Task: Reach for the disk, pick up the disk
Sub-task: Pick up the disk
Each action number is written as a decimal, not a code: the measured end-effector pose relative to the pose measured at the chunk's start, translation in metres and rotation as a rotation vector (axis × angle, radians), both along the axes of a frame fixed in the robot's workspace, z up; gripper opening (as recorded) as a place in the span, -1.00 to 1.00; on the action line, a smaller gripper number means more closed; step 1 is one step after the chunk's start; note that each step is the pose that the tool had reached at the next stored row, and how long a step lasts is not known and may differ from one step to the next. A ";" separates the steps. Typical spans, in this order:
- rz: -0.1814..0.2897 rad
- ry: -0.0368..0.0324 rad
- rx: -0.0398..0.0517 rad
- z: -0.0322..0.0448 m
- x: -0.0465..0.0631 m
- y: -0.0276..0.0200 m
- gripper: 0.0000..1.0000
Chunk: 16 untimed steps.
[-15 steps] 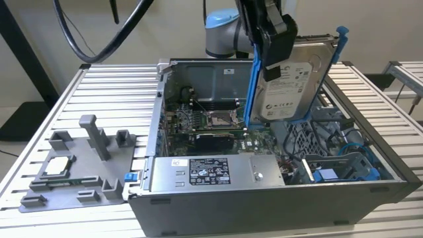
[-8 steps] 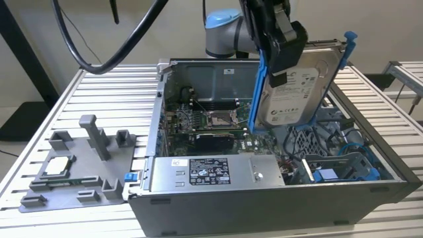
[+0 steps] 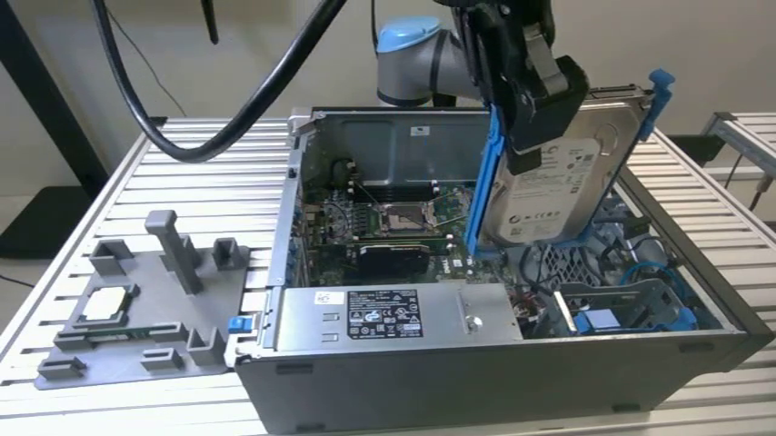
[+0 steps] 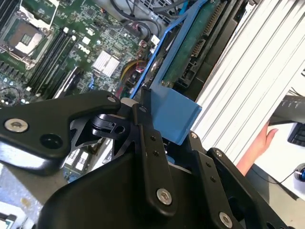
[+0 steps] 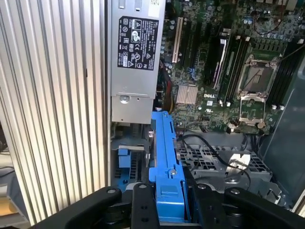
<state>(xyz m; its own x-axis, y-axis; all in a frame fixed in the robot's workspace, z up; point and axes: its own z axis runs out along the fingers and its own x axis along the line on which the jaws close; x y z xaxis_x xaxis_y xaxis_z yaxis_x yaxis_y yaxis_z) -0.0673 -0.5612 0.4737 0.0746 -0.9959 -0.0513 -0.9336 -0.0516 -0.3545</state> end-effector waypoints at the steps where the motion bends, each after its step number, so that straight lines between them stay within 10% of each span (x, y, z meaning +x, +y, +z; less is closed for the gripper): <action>1: 0.000 0.0000 0.0000 -0.0005 0.001 -0.0019 -1.00; 16: 0.000 0.0000 0.0000 -0.0072 0.027 -0.0270 -1.00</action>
